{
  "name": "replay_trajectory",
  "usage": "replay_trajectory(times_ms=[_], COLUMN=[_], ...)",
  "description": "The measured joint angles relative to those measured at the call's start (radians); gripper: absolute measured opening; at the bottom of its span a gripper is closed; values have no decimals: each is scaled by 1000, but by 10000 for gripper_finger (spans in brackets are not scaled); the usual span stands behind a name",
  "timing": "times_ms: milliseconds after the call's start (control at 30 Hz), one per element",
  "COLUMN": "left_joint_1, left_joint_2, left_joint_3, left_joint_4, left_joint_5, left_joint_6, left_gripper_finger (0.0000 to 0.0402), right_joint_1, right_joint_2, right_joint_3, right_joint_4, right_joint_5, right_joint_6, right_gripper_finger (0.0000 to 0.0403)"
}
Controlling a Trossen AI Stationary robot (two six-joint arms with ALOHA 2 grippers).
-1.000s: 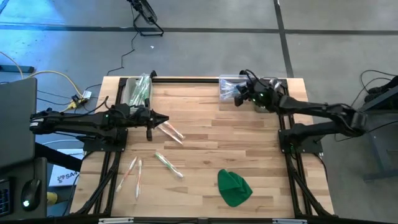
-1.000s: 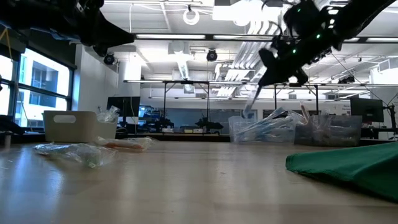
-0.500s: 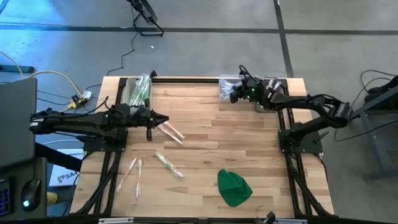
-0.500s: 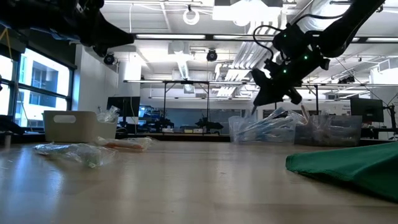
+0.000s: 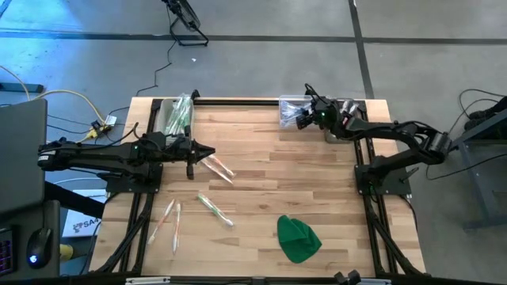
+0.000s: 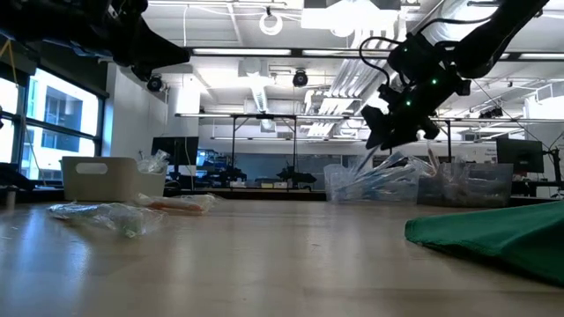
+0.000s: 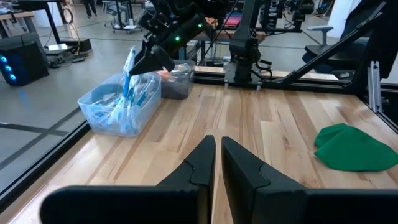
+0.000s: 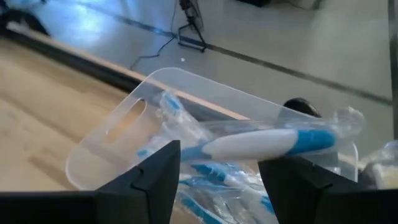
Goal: Pick & Place Toothbrushes
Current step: Put the blue toothbrush into the transparent bin
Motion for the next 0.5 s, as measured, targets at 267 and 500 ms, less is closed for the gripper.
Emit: replay_trajectory(times_ms=[267,500], left_joint_1=[0,0], left_joint_2=[0,0], left_joint_3=[0,0], left_joint_4=[0,0], left_joint_5=[-1,-1], left_joint_6=[0,0], left_gripper_finger=[22,22], right_joint_1=[39,47], right_joint_2=[-2,-2], right_joint_3=[0,35], right_joint_4=[-18,-19], right_joint_5=[138,332], right_joint_6=[-127,-170], right_gripper_finger=[197,178])
